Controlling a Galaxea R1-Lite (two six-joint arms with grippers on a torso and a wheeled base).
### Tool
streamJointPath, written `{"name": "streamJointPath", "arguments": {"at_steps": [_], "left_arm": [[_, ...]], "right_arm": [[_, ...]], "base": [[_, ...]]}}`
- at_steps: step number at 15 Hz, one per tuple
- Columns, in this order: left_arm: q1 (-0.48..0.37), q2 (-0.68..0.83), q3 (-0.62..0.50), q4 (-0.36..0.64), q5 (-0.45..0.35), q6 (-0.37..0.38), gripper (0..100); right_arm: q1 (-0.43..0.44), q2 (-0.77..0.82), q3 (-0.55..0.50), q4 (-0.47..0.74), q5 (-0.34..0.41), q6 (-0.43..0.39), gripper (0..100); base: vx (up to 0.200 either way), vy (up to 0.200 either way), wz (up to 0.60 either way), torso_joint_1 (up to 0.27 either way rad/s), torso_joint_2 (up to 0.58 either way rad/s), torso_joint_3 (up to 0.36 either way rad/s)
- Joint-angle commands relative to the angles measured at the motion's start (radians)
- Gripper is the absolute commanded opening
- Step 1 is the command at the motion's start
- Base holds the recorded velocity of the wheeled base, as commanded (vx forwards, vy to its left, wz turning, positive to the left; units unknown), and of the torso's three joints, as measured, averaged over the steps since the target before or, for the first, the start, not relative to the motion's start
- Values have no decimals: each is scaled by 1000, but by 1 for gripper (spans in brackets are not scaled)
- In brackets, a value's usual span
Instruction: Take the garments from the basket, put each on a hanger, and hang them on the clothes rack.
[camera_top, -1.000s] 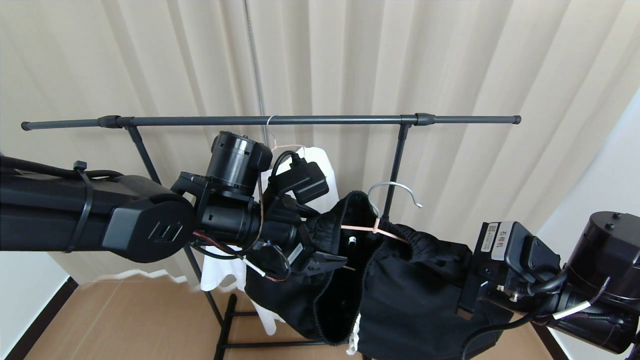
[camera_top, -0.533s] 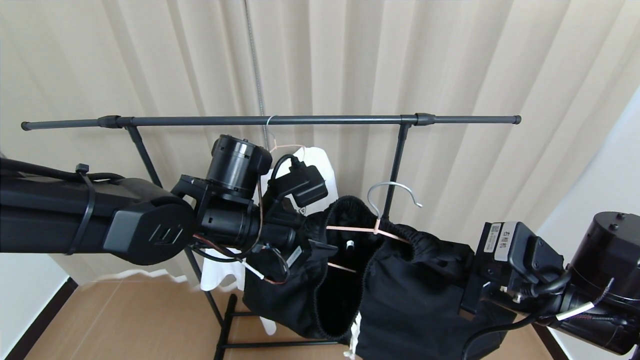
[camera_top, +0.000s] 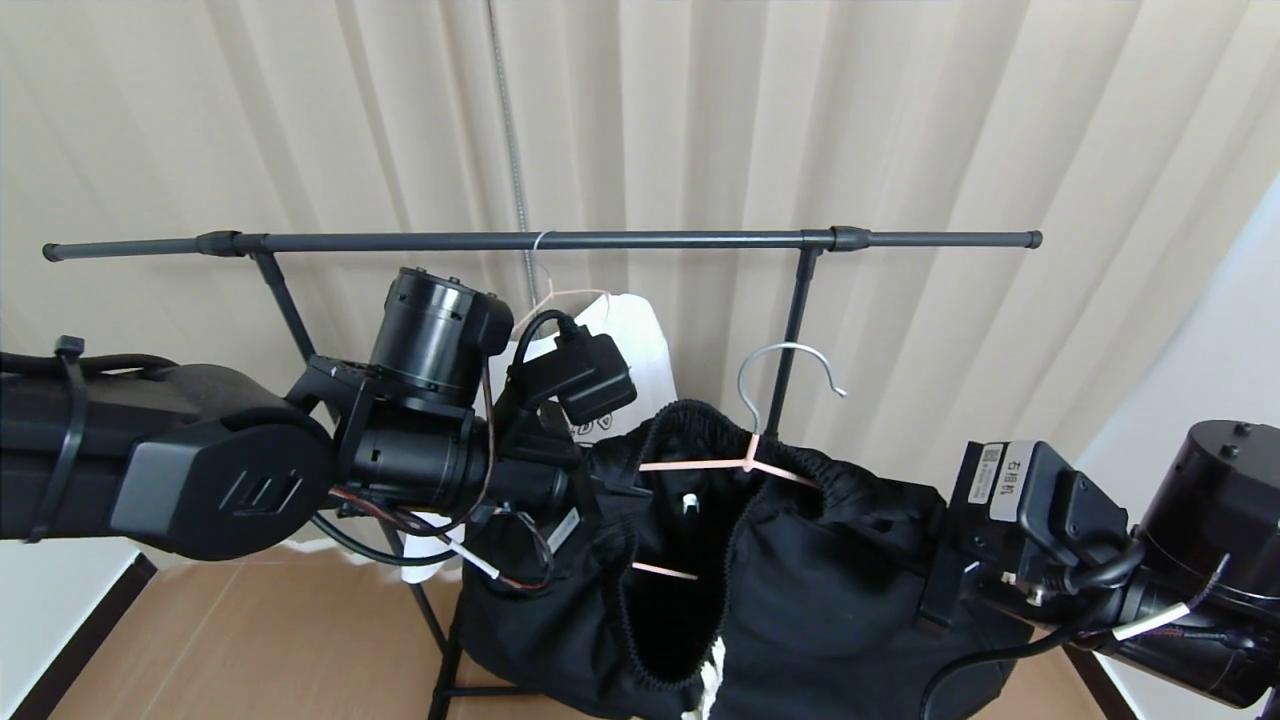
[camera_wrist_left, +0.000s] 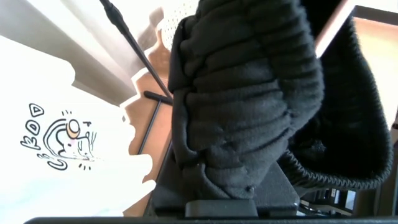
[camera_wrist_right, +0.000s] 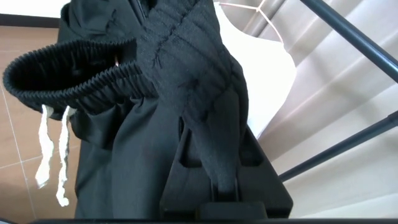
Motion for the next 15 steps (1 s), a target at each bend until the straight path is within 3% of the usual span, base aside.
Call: {"name": "streamJointPath", "arguments": {"at_steps": [1,3,4,8,10,15], "left_arm": [[0,-25,7,-2,0,-1,0],[0,-25,10,-2,0,-2,0],[0,-25,10,-2,2,-2,0],[2,-52,15,-2,2,-11,0],[5,-75,23,-4,2,-27,0],[17,-107,86,-85,55,-76,0]], "right_arm": [[0,-8,1,7,-2,-1,0],[0,-7,0,20,-2,-1,0],[0,-7,0,20,-2,1,100],[-6,-27,-5,60,13,37,100],[-49,-36,-8,59,96,76,100],[-198,-91,-13,56,454,258,100]], "base": [[0,0,0,0,0,0],[0,0,0,0,0,0],[0,0,0,0,0,0],[0,0,0,0,0,0],[0,0,0,0,0,0],[0,0,0,0,0,0]]}}
